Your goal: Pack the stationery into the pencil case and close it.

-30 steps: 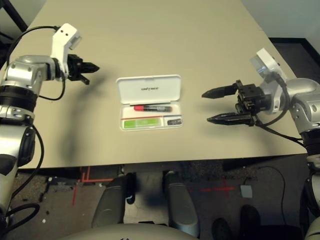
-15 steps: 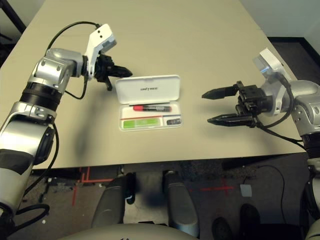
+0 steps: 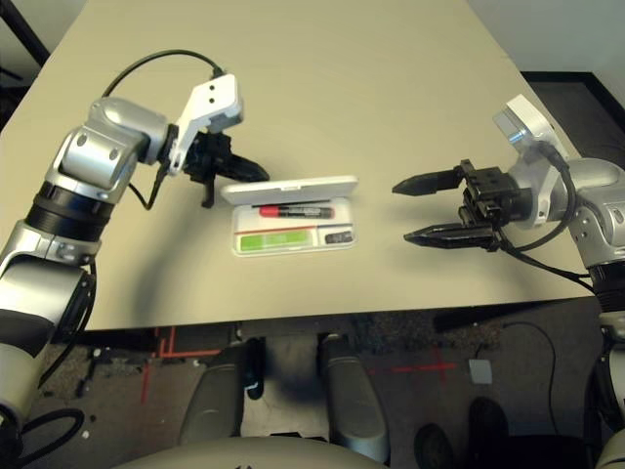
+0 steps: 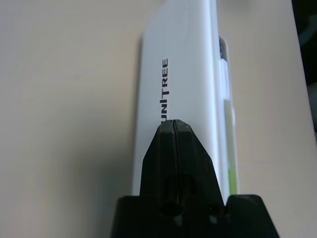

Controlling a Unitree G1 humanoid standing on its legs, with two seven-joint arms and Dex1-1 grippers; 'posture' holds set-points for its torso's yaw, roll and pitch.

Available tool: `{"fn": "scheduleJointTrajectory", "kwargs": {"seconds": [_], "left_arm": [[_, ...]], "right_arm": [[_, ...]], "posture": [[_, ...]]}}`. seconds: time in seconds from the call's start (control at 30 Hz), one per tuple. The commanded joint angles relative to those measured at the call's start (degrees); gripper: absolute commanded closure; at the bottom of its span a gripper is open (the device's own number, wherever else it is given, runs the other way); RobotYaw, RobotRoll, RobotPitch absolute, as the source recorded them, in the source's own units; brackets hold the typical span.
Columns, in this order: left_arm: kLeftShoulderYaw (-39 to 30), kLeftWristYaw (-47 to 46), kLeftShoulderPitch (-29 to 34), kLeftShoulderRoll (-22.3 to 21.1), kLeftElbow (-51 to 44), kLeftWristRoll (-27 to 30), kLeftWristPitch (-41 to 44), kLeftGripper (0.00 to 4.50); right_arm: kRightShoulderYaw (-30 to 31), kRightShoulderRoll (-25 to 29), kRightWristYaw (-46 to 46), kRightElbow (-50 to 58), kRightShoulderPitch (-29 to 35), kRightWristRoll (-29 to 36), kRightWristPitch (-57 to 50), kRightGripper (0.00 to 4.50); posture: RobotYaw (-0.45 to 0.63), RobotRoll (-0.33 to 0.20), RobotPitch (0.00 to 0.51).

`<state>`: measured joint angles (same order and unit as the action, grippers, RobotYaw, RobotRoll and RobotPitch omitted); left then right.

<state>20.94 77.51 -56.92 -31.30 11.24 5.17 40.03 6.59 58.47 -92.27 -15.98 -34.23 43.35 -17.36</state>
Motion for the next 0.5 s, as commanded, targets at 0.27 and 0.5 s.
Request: {"fn": "scheduleJointTrajectory", "kwargs": {"seconds": [0.27, 0.5], "left_arm": [[4.2, -0.5, 3.3, 2.8, -6.6, 1.8, 3.9, 4.45], [5.8, -1.0, 4.4, 3.7, -8.0, 2.4, 5.5, 4.45]], "right_arm": [[-2.4, 3.0, -0.2, 0.6, 4.3, 2.4, 3.7, 0.00], [-3.8, 6.5, -0.2, -0.3, 6.8, 4.0, 5.3, 0.00]], "posture": [[-0.11, 0.000, 0.192], [-0.13, 0.000, 0.195]]}}
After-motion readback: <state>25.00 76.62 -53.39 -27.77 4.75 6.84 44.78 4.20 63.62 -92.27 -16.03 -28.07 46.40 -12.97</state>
